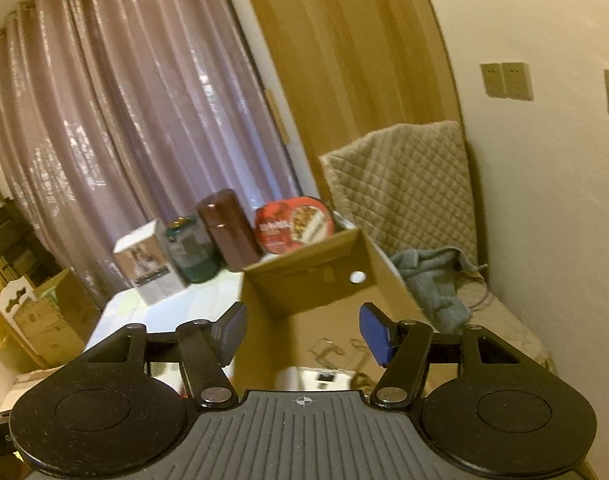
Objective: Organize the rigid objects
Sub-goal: 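Move both open tools back over the mat toward the remaining white items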
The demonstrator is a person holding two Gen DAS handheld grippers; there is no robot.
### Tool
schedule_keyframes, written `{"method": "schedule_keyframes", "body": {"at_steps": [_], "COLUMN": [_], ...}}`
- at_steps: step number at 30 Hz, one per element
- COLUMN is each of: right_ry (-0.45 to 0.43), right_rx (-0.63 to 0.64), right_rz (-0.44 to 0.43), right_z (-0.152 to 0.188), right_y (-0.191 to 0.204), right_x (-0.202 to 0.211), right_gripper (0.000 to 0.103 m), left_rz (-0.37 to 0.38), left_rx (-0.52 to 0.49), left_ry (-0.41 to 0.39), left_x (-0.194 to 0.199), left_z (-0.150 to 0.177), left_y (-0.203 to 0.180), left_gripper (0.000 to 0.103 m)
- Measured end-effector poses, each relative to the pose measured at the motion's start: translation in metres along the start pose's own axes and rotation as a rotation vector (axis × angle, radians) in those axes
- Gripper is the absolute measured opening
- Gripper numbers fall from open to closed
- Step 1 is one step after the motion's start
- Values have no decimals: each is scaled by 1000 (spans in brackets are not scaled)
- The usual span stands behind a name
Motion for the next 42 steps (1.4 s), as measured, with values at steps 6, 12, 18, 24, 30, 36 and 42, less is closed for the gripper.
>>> {"method": "schedule_keyframes", "body": {"at_steps": [6,12,18,24,30,36,42], "right_ry": [22,50,84,117,171,213,254], "right_rx": [26,56,87,115,158,184,207], "right_rz": [-66,-134,-195,-218,-234,-251,-244], "right_z": [11,25,49,82,130,171,199], "right_y": [46,93,136,163,181,189,191], "right_x": [-11,-27,-51,-81,-115,-154,-192], "right_gripper": [63,66,69,70,70,70,70], "left_rz": [-55,-125,-187,-212,-270,-283,-274], "left_rx": [-1,0,-50,-81,-65,-49,5], "left_ry": [-16,-30,-22,4,27,44,36], "left_x": [18,25,15,-10,-37,-70,-97], "left_z": [-5,-13,-17,-11,7,21,24], "left_y": [42,92,132,170,213,236,252], "left_gripper": [62,75,83,83,83,83,83]}}
Point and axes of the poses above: each gripper's, at about its wrist camera, not at the fingertips, and x roughly against the way its jaws point, y to its left, z to its underside, the point moved 9 cm from there along -x, roughly the way its jaws point, and after that the axes turned 12 degrees about -y, right-handed, at the moved point
